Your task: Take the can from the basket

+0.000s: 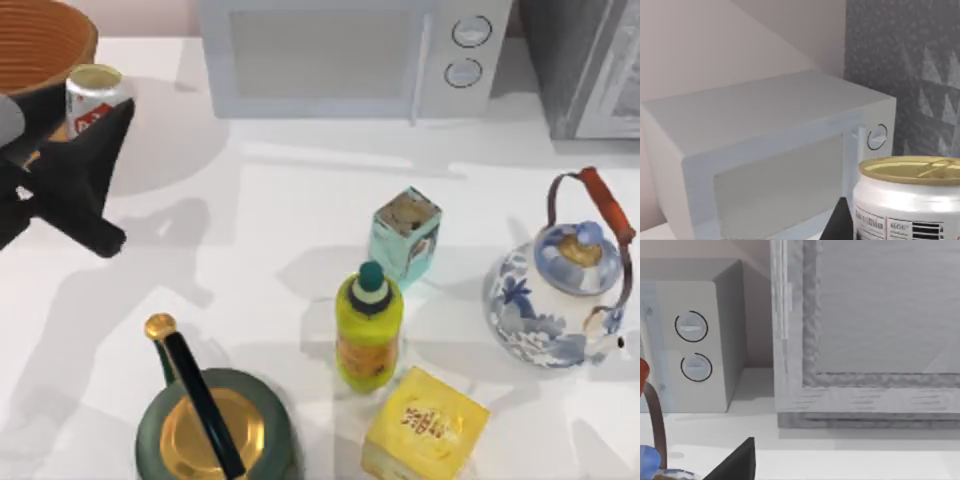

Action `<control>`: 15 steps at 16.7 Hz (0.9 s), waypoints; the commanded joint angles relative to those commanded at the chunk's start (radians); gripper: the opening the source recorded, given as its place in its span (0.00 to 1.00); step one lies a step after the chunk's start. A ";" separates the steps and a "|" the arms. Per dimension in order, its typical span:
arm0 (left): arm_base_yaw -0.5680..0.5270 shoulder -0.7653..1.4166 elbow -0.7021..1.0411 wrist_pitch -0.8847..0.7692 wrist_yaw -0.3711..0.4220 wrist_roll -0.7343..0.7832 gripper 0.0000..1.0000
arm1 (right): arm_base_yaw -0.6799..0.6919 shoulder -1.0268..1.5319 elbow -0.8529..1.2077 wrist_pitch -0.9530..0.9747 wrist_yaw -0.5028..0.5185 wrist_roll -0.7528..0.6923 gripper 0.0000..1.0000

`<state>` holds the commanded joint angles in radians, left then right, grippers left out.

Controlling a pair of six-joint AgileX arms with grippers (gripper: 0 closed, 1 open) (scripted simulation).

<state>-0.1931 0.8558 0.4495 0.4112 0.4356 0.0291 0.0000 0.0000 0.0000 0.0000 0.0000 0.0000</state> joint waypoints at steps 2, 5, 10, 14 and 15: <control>-0.029 0.192 0.090 0.095 0.108 0.010 0.00 | 0.000 0.000 0.000 0.000 0.000 0.000 1.00; -0.057 0.482 0.217 0.245 0.281 0.033 0.00 | 0.000 0.000 0.000 0.000 0.000 0.000 1.00; -0.053 0.924 0.382 0.483 0.570 0.081 0.00 | 0.000 0.000 0.000 0.000 0.000 0.000 1.00; -0.016 1.205 0.463 0.635 0.774 0.117 0.00 | 0.000 0.000 0.000 0.000 0.000 0.000 1.00; -0.005 1.263 0.476 0.667 0.818 0.125 0.00 | 0.000 0.000 0.000 0.000 0.000 0.000 1.00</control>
<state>-0.1978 2.1184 0.9254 1.0780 1.2537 0.1543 0.0000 0.0000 0.0000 0.0000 0.0000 0.0000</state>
